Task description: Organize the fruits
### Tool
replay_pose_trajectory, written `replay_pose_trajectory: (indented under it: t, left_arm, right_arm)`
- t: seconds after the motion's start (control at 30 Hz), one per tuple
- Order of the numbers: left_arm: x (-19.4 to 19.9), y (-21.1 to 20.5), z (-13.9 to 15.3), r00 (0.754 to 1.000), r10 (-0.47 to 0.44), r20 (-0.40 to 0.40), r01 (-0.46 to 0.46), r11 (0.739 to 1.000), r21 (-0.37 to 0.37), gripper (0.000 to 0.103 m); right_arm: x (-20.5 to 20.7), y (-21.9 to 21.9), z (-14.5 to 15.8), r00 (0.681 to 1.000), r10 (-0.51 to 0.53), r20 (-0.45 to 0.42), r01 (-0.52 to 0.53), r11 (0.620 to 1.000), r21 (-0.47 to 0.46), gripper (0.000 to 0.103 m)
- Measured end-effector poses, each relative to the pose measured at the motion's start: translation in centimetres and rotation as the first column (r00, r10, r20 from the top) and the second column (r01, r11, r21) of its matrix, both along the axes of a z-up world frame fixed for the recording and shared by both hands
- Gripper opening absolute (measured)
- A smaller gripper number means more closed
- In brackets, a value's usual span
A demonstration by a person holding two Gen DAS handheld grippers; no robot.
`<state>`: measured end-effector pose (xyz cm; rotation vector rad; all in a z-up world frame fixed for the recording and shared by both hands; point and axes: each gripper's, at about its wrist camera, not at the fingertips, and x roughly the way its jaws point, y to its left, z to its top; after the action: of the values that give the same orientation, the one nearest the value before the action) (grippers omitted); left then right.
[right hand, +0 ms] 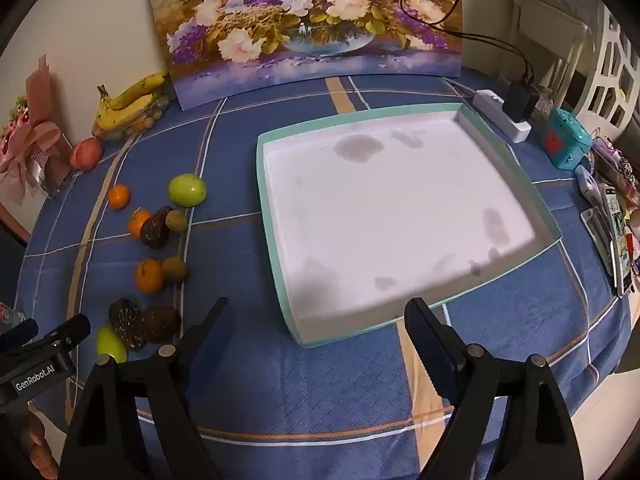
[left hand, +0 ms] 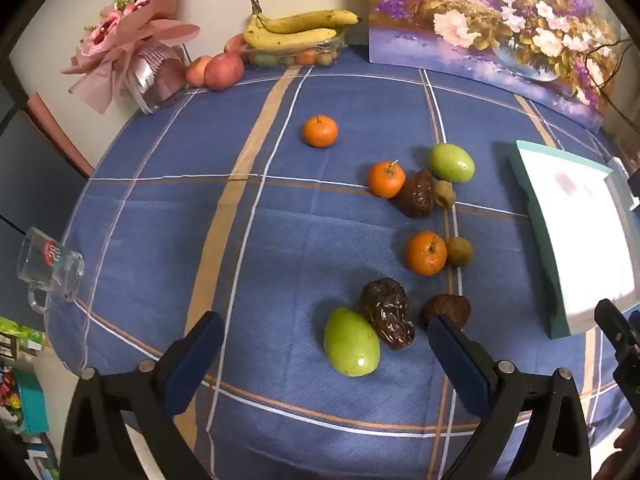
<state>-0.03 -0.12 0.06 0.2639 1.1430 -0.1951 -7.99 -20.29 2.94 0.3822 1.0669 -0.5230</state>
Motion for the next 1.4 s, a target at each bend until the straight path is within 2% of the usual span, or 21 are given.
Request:
replay_pose_trajectory:
  t: [0.13, 0.3, 0.47, 0.87, 1.4]
  left_arm:
    - [-0.3, 0.1, 0.7, 1.0, -0.005, 0.031, 0.006, 1.0, -0.03, 0.103]
    - [-0.7, -0.2, 1.4, 0.997, -0.02, 0.069, 0.02, 1.0, -0.001, 0.103]
    - [-0.7, 0.5, 1.7, 0.996, -0.016, 0.091, 0.018, 1.0, -0.02, 0.103]
    - [-0.6, 1.0, 1.9, 0.995, 0.014, 0.104, -0.008, 0.998, -0.054, 0.103]
    - [-0.8, 1.1, 2.0, 0.994, 0.017, 0.106, -0.011, 0.998, -0.056, 0.103]
  right_arm:
    - [-0.1, 0.5, 0.3, 0.999, 0.039, 0.029, -0.039, 0.999, -0.008, 0.086]
    - [-0.1, 1.5, 1.0, 0.996, 0.075, 0.049, -0.074, 0.997, -0.027, 0.086]
    - [0.0, 1.9, 0.9, 0.995, 0.084, 0.048, -0.083, 0.996, -0.036, 0.086]
    - [-0.1, 1.7, 1.0, 0.996, 0.067, 0.06, -0.065, 0.997, -0.033, 0.086]
    - [-0.1, 1.5, 0.8, 0.997, 0.059, 0.057, -0.057, 0.998, -0.027, 0.086]
